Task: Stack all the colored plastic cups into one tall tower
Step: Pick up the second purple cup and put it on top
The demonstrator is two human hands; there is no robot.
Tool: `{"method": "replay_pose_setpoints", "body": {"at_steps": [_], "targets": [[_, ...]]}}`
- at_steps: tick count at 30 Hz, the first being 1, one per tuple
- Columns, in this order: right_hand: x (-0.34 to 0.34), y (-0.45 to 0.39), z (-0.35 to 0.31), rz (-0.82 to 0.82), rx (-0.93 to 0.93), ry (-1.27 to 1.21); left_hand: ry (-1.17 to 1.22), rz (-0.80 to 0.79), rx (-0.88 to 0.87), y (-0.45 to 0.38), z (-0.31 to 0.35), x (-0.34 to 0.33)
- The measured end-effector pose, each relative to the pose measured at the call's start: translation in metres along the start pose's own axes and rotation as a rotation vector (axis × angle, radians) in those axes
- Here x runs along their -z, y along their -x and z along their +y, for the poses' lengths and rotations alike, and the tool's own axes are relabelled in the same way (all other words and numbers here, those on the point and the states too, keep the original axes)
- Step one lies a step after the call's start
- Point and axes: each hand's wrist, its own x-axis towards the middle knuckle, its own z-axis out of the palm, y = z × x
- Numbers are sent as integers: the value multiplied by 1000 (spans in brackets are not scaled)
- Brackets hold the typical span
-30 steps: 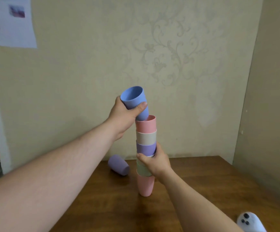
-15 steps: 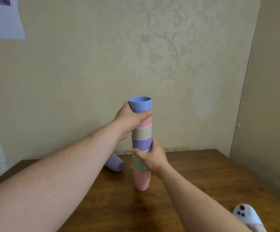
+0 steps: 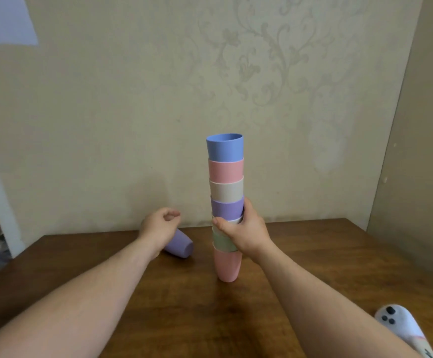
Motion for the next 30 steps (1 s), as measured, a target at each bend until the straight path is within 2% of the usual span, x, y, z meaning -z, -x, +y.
{"method": "replay_pose_setpoints", "body": {"at_steps": [4, 9, 12, 15, 17, 19, 23, 25, 30], "targets": [[0, -3, 5, -3, 25, 18, -228, 75, 190, -8, -52, -19], [0, -7, 9, -11, 29, 21, -383, 40, 358, -24, -55, -35], [1, -10, 10, -19, 27, 27, -359, 14, 413, -37, -49, -38], [2, -13, 10, -25, 16, 30, -200, -94, 446, -40, -49, -39], [1, -14, 10, -24, 12, 31, -107, -203, 400, -28, -46, -37], [1, -14, 9, -18, 9, 28, -119, -260, 245, -16, -43, -33], [2, -14, 8, -35, 2, 6, -16, -184, -18, 11, -47, -27], [3, -13, 8, -38, -5, 1, 43, -149, -64, 22, -55, -26], [2, -8, 4, -47, -18, -14, 230, -164, -46, 41, -74, -28]]}}
